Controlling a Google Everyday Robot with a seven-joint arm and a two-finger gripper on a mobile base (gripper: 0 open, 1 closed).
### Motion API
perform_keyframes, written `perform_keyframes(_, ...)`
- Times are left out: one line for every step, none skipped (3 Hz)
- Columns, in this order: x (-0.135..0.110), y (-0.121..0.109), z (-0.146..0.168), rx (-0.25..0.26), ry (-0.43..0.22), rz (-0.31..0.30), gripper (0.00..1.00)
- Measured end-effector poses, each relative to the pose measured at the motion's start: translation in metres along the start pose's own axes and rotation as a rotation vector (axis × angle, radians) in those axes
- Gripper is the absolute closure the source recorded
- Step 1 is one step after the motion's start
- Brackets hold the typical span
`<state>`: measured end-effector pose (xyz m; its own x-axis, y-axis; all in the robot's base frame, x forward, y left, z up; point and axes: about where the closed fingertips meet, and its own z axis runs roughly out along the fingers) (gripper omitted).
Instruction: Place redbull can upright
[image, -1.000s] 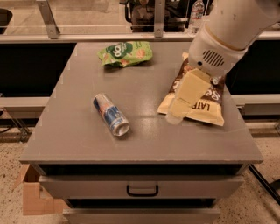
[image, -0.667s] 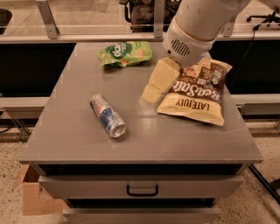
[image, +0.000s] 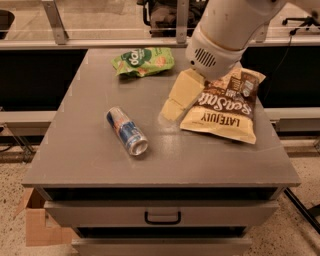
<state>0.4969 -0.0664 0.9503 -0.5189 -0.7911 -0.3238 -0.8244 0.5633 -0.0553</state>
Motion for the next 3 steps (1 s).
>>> perform_keyframes(-0.009, 0.004, 0.020, -0.032, 0.045, 0.119, 0.00)
perform_keyframes(-0.028, 0.011, 0.047, -0.076, 0.094, 0.260, 0.00)
perform_keyframes(-0.045, 0.021, 0.064, -0.117, 0.111, 0.363, 0.00)
